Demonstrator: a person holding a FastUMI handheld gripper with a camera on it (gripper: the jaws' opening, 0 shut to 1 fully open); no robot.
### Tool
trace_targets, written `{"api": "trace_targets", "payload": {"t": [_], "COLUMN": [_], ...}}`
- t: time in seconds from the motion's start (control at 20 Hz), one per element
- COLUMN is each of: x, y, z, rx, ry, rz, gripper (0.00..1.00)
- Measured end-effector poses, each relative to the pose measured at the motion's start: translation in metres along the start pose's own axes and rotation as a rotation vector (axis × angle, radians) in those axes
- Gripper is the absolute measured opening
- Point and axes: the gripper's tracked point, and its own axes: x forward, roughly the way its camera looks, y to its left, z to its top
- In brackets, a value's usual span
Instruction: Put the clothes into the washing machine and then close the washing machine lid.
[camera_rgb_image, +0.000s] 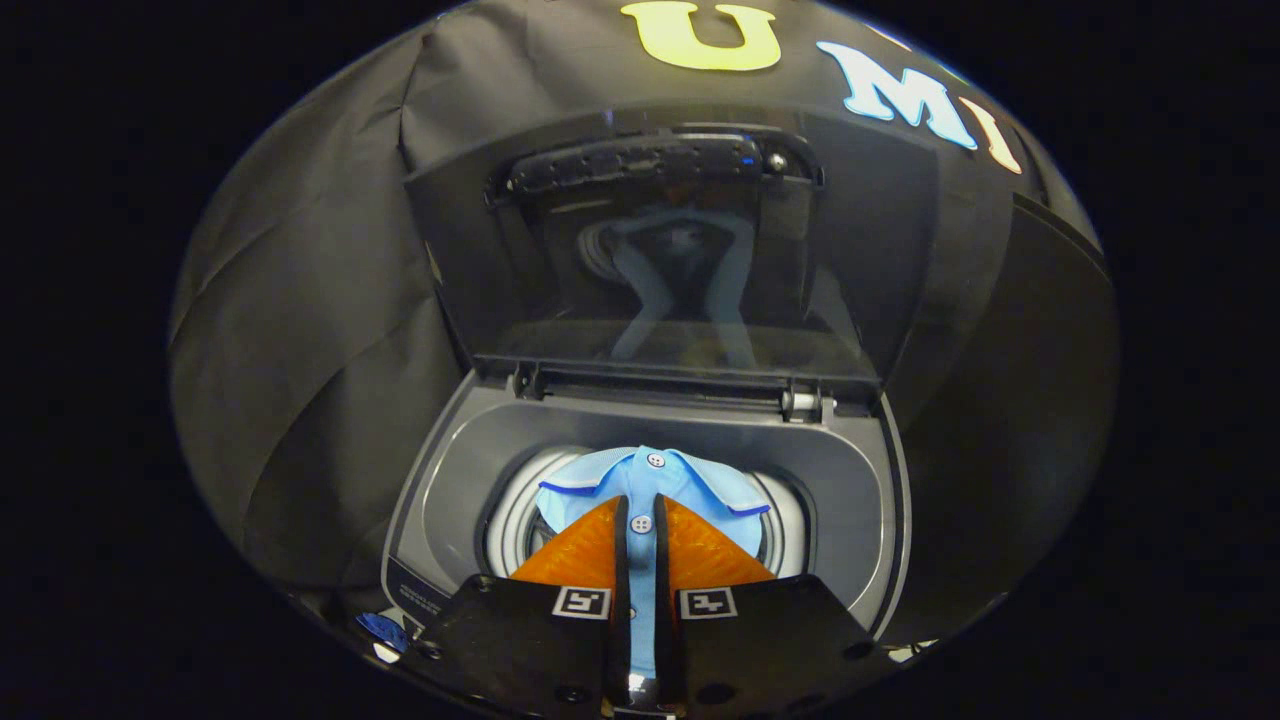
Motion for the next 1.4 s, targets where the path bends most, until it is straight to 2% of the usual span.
{"api": "trace_targets", "payload": {"t": [0.35,0.5,0.65,1.05,1.4], "x": [-0.003,-0.010,-0.026,-0.075,-0.100], "y": [0.000,0.002,0.006,0.020,0.025], "z": [-0.005,0.001,0.021,0.097,0.161], "rx": [-0.064,-0.066,-0.093,-0.095,-0.094], "ry": [-0.010,-0.042,-0.135,-0.416,-0.566], "rz": [-0.031,-0.039,-0.050,-0.057,-0.063], "gripper": [0.97,0.97,0.97,0.97,0.97]}}
